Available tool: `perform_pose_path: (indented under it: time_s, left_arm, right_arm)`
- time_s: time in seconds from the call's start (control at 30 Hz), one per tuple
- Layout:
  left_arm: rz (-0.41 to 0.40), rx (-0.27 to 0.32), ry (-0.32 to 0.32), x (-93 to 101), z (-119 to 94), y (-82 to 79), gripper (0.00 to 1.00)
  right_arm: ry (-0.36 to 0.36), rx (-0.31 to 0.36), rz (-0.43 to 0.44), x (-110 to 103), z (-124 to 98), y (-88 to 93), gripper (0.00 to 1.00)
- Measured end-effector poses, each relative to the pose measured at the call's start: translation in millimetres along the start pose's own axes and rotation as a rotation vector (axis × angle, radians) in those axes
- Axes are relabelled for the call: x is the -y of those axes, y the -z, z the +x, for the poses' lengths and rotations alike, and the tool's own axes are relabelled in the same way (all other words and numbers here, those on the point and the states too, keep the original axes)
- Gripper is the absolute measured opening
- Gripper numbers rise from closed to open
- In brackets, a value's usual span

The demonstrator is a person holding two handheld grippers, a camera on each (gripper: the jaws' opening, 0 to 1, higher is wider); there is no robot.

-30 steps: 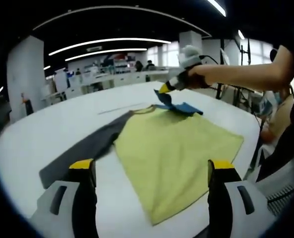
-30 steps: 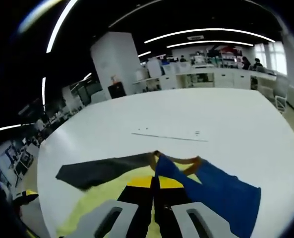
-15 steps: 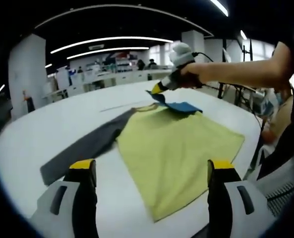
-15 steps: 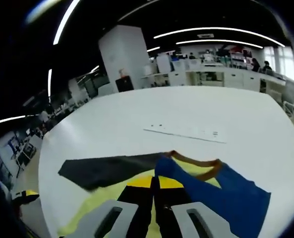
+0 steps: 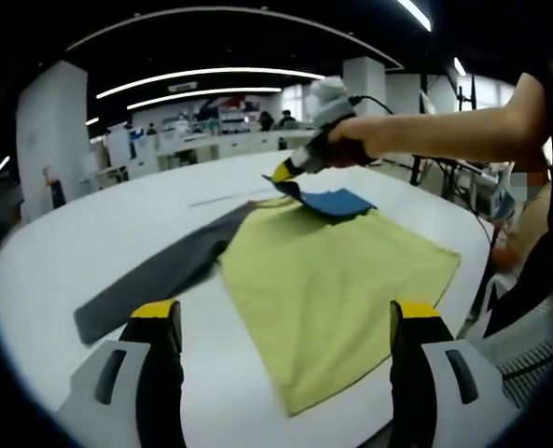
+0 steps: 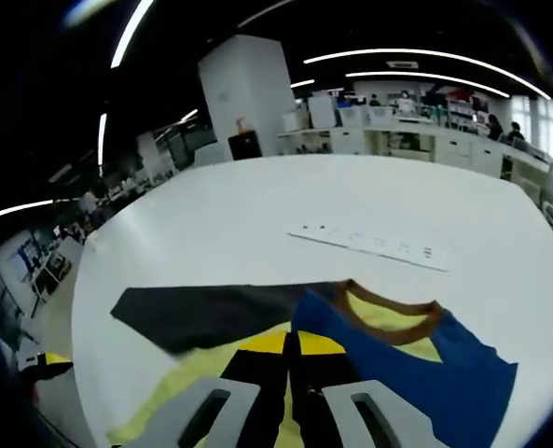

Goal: Fold the garment on the visible template until the final outline fits inside the template.

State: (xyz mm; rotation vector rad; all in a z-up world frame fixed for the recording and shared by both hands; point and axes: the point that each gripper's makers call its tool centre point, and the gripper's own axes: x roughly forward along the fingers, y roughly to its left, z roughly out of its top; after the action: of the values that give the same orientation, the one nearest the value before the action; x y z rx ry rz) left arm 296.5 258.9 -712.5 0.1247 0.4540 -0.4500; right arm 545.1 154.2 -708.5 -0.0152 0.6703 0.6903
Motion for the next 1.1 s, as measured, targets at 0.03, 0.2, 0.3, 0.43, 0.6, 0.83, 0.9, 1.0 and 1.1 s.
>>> perform_pose_path:
  time_s: [0.03, 0.2, 0.3, 0.43, 0.6, 0.83, 0.9, 1.0, 1.1]
  left_arm:
    - [0.0, -0.001, -0.001, 0.4, 0, -0.1, 0.89]
    - [-0.006, -0.003, -0.006, 0.8, -2, 0.6, 0.89]
    - [-0.004, -0.005, -0.011, -0.8, -2, 1.1, 0.89]
    - [-0.002, 0.003, -0.024, -5.2, -3, -3.8, 0.88]
    - [-0.008, 0.016, -0.034, -10.3, -5, -5.0, 0.88]
    - [-0.008, 0.008, -0.034, -5.9, -7, -2.6, 0.89]
    - [-0.011, 0.007, -0.035, -5.9, -8, -2.0, 0.89]
    - [-0.016, 0.003, -0.039, -6.8, -10, -0.3, 0.89]
    - [-0.017, -0.003, -0.039, -7.8, -10, 1.6, 0.89]
  right_arm:
    - [-0.006, 0.0, -0.003, -3, 1, -1.1, 0.0]
    - [-0.031, -0.005, -0.032, -17, 7, -6.0, 0.0]
    - [-0.048, -0.014, -0.047, -28, 8, -7.5, 0.0]
    - [-0.067, -0.026, -0.087, -39, 13, -10.4, 0.0]
    - [-0.088, -0.049, -0.107, -49, 24, -3.8, 0.0]
    - [-0.101, -0.097, -0.096, -54, 44, 19.1, 0.0]
    - [-0.102, -0.103, -0.093, -55, 45, 23.7, 0.0]
    - [-0.113, -0.106, -0.08, -57, 49, 28.4, 0.0]
    - [-0.12, -0.117, -0.073, -57, 53, 33.2, 0.0]
